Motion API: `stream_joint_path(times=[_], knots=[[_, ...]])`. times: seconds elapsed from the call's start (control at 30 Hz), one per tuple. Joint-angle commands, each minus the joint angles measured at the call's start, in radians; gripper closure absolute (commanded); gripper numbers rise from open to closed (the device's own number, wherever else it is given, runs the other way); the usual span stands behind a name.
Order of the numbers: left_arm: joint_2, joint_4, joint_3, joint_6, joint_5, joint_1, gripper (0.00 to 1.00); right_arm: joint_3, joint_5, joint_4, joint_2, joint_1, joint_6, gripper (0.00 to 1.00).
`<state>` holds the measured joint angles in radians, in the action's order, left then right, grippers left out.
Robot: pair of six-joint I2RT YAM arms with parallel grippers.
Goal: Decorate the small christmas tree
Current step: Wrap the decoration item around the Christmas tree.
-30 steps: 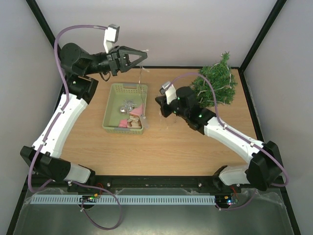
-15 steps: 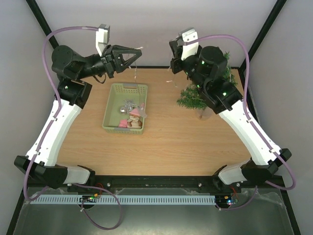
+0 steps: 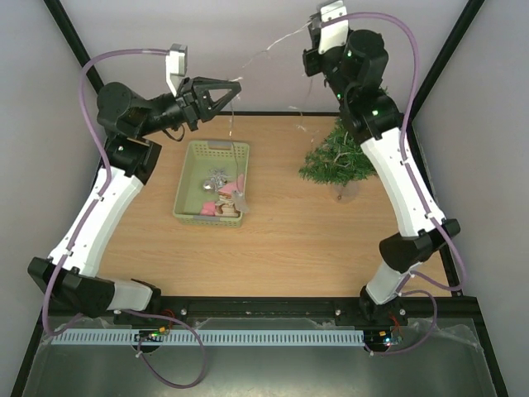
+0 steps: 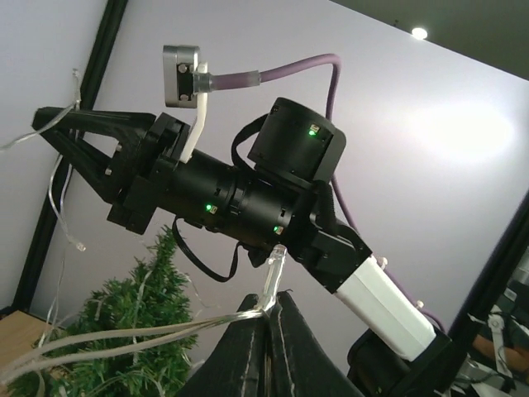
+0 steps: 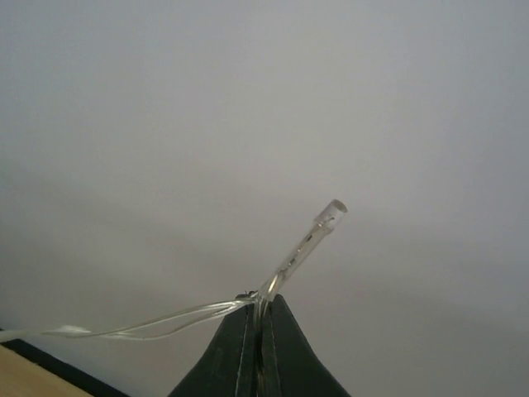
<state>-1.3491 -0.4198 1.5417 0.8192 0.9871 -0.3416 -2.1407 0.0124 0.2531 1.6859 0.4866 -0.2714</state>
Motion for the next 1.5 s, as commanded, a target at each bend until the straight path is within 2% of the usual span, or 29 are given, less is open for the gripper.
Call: stream_joint_path(times=[0.0,0.2,0.47,0.73,0.97,1.3,1.47], knots=[[-0.045,-0.035,-0.011,0.026,-0.072,0.006,0.98,-0.067,0.111,-0.007,0.041,-0.102,0.024,0.98],[-0.113,-0.092,0.017,0.023,-0.065,-0.016,0.98,-0.164,0.169,-0.016,0.101,-0.225,0.066,0.98],[-0.201,-0.052,0.115,-0.169,-0.066,-0.090,0.98,-0.154,0.248,-0.032,0.130,-0.385,0.140,0.98],[-0.279,-0.042,0.167,-0.197,-0.084,-0.141,0.98,-0.147,0.230,0.016,0.166,-0.492,0.209,0.98],[-0.333,-0.068,0.167,-0.196,-0.084,-0.168,0.98,-0.037,0.143,0.041,0.156,-0.514,0.220,0.98],[-0.407,-0.065,0.219,-0.193,-0.044,-0.218,0.98,0.007,0.013,0.127,0.194,-0.577,0.264,0.98],[-0.413,-0.036,0.214,-0.261,-0.025,-0.263,0.98,0.153,-0.066,0.115,0.112,-0.580,0.324,0.98]])
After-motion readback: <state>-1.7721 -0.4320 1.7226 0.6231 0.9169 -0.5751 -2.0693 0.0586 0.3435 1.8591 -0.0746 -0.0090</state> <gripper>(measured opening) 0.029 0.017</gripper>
